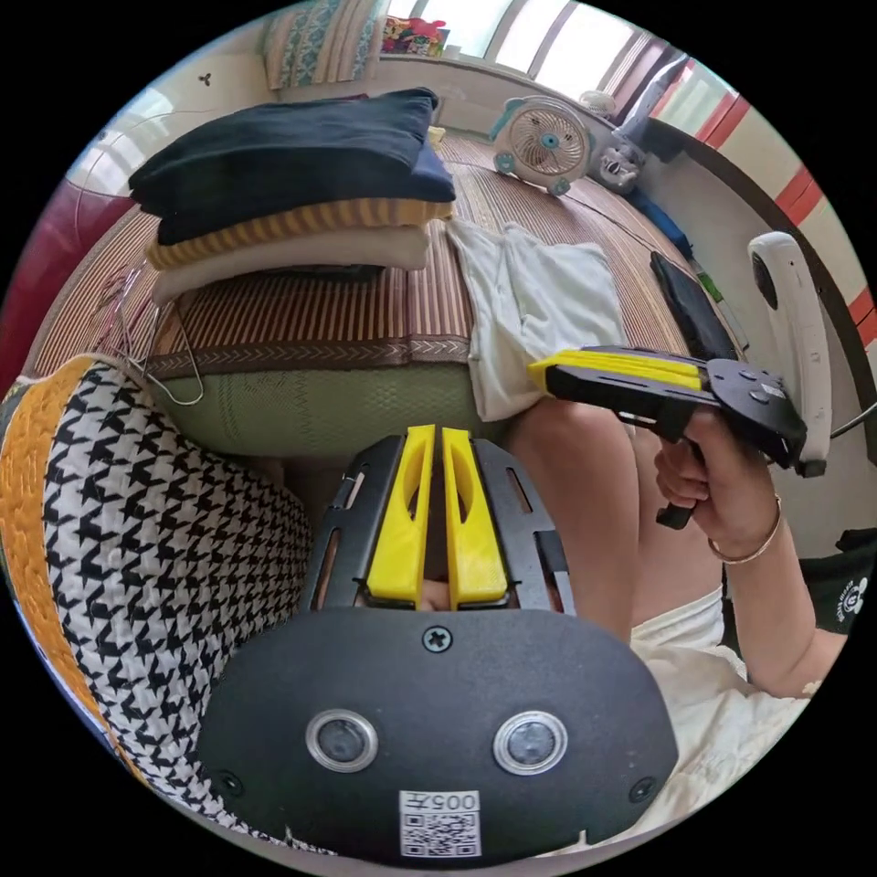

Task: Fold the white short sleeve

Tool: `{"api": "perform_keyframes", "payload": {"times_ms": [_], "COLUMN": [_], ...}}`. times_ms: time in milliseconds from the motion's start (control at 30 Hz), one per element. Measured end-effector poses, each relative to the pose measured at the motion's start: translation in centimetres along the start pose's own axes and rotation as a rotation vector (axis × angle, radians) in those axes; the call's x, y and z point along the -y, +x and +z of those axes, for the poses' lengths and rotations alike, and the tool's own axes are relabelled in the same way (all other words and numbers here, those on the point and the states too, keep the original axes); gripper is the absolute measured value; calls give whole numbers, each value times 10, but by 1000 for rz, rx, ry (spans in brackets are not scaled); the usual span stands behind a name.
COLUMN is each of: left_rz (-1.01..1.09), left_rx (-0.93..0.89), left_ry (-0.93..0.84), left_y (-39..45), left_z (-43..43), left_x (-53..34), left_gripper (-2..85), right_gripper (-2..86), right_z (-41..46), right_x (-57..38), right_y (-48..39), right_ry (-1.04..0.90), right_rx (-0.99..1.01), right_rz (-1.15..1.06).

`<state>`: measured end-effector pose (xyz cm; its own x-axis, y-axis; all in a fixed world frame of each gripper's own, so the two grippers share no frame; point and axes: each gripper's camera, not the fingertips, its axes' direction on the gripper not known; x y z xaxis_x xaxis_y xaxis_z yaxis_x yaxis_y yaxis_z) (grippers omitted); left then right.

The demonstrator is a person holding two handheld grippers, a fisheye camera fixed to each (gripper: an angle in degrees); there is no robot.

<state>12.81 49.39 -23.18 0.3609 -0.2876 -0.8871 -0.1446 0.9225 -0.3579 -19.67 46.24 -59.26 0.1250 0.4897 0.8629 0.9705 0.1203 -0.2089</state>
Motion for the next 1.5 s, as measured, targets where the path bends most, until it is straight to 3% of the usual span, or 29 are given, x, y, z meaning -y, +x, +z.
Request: {"api": "perform_keyframes", "payload": {"times_ms": [167,433,600,933,1200,1500], "left_rz": [47,136,143,201,263,285], "left_rx": [-62,-176,-211,-158,-195,-162], "left_ry": [16,95,74,-44,146,230], "left_y": [4,20,25,37,47,67], "left_z": [4,8,36,51,-20,-55], "left_x": [10,24,41,50,61,65], "left_gripper": [36,73,99,35,11,7], "right_gripper": [29,38,55,65,81,50], "right_z": [-20,-48,-46,-34,-16,4], "right_x": [-14,-72,-91,-95,-102,-88], "right_y": [20,53,58,47,36,50], "right_ry": [74,159,187,148,165,139], "right_rx": [130,-67,-74,-153,-202,-287], "right_rz": [98,272,339,301,280,377]}}
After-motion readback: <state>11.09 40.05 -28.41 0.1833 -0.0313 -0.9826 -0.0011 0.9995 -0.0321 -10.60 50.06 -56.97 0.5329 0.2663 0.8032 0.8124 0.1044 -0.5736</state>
